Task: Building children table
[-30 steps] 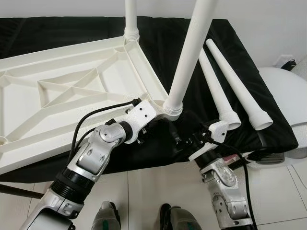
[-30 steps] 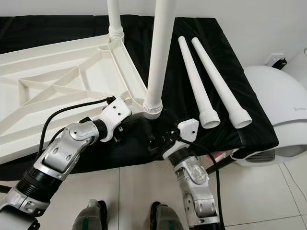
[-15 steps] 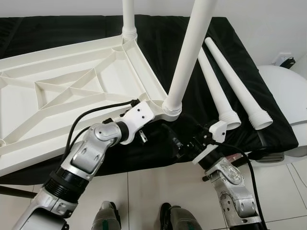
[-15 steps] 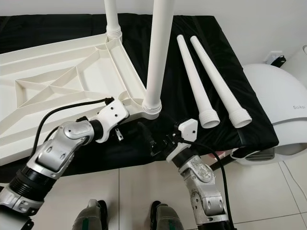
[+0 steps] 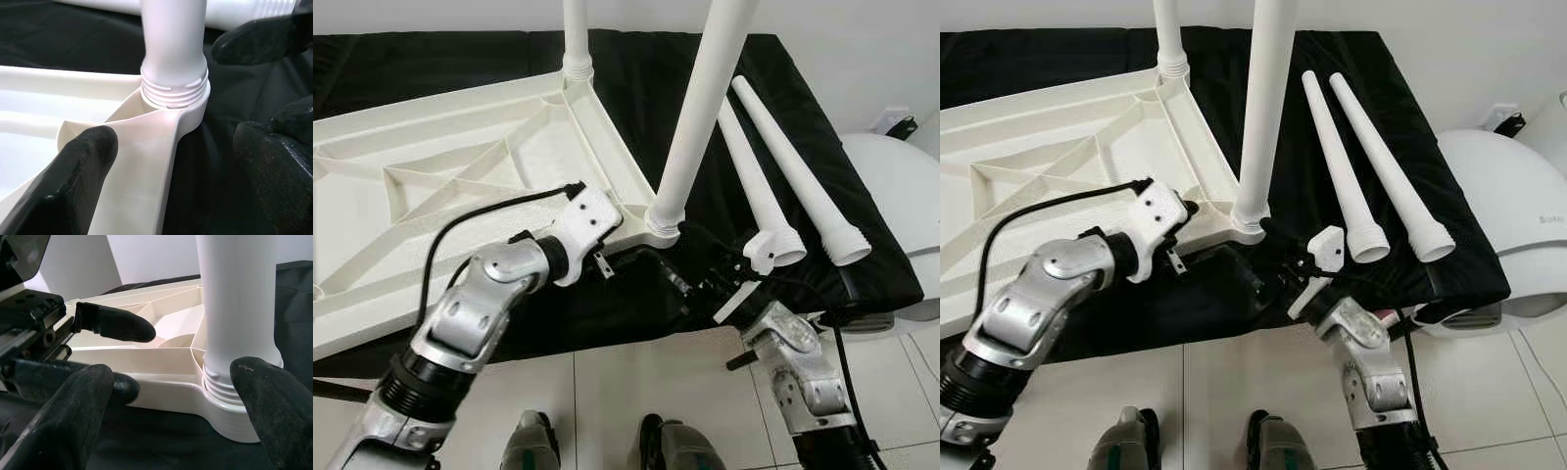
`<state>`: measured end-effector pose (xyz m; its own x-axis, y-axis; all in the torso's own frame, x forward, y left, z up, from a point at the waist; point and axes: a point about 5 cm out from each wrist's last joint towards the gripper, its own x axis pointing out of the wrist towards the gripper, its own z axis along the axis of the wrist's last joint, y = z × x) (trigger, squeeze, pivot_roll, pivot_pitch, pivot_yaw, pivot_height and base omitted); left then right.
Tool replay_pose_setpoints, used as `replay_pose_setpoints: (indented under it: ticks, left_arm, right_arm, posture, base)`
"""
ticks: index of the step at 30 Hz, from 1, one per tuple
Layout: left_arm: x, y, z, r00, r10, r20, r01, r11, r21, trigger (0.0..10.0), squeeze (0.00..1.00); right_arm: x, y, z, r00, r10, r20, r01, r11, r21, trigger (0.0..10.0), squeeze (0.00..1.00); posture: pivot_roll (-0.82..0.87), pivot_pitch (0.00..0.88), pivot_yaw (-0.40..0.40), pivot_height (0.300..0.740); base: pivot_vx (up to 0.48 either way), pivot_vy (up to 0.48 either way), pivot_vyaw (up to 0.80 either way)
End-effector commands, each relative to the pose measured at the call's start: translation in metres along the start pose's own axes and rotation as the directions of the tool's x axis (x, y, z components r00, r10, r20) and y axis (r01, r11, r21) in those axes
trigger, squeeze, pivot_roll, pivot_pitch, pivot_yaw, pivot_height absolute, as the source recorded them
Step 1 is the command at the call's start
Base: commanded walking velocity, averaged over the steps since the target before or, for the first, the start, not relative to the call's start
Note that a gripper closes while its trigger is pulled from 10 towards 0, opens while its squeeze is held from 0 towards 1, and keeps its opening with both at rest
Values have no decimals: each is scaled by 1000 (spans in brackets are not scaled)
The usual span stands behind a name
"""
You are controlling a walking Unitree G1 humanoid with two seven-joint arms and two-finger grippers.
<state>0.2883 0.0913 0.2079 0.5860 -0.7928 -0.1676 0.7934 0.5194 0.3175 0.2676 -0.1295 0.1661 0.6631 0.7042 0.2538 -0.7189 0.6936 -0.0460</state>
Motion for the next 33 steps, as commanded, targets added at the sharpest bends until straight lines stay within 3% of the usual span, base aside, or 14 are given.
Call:
replay_pose_setpoints:
  ticks: [1, 5, 8, 11, 14, 17, 18, 20, 21, 23, 24, 26, 29, 33]
  left_arm:
    - [-4, 0, 4, 995, -99, 34, 100, 995, -21, 10000, 0]
    - [-5, 22, -5, 998, 62, 3, -62, 996, -57, 10000, 0]
    - [-5, 27, -8, 995, 102, -10, -102, 993, -66, 10000, 0]
    - [-13, 49, -17, 942, 331, -46, -334, 936, -109, 10000, 0]
    - [-18, 53, -17, 916, 398, -45, -400, 907, -131, 10000, 0]
    - [-28, 58, -10, 858, 514, -17, -510, 848, -144, 10000, 0]
    - [-28, 58, -10, 858, 514, -17, -510, 848, -144, 10000, 0]
    - [-34, 61, -7, 810, 586, 1, -579, 800, -159, 10000, 0]
    - [-34, 61, -7, 810, 586, 1, -579, 800, -159, 10000, 0]
    - [-37, 61, -9, 760, 650, 15, -637, 749, -184, 10000, 0]
    - [-37, 61, -9, 760, 650, 15, -637, 749, -184, 10000, 0]
    - [-38, 55, -14, 719, 694, 16, -675, 704, -222, 10000, 0]
    - [-38, 44, -17, 699, 715, 22, -690, 682, -243, 10000, 0]
    - [-41, 29, -15, 694, 718, 43, -687, 679, -259, 10000, 0]
  right_arm:
    - [-4, -1, -10, 999, 11, -47, -10, 999, 33, 10000, 0]
    - [0, 0, -12, 997, 53, -56, -51, 998, 39, 10000, 0]
    - [0, 0, -13, 996, 67, -61, -64, 997, 41, 10000, 0]
    - [5, 0, -17, 988, 135, -75, -131, 990, 54, 10000, 0]
    - [8, -1, -17, 983, 166, -77, -161, 985, 59, 10000, 0]
    - [15, -3, -14, 969, 236, -71, -232, 971, 59, 10000, 0]
    - [15, -3, -14, 969, 236, -71, -232, 971, 59, 10000, 0]
    - [21, -6, -11, 963, 264, -63, -260, 964, 64, 10000, 0]
    - [21, -6, -11, 963, 264, -63, -260, 964, 64, 10000, 0]
    - [29, -9, -8, 955, 292, -55, -289, 955, 63, 10000, 0]
    - [29, -9, -8, 955, 292, -55, -289, 955, 63, 10000, 0]
    - [36, -13, -3, 945, 325, -49, -322, 945, 54, 10000, 0]
    - [41, -18, 3, 933, 357, -47, -356, 934, 41, 10000, 0]
    - [44, -28, 14, 926, 375, -38, -375, 927, 22, 10000, 0]
  posture:
    - [68, 168, -20, 740]
    - [75, 164, -26, 740]
    - [75, 163, -26, 740]
    - [85, 166, -27, 740]
    - [94, 172, -33, 740]
    - [109, 180, -47, 740]
    - [109, 180, -47, 740]
    - [113, 184, -51, 740]
    - [113, 184, -51, 740]
    - [118, 193, -60, 740]
    - [118, 193, -60, 740]
    - [120, 204, -63, 740]
    - [119, 222, -65, 740]
    - [120, 246, -67, 740]
  base:
    - [0, 0, 0]
    - [0, 0, 0]
    - [0, 0, 0]
    - [0, 0, 0]
    - [0, 0, 0]
    - [0, 0, 0]
    - [0, 0, 0]
    - [0, 0, 0]
    - [0, 0, 0]
    - [0, 0, 0]
    - [0, 0, 0]
    - [0, 0, 0]
    - [0, 0, 0]
    - [0, 0, 0]
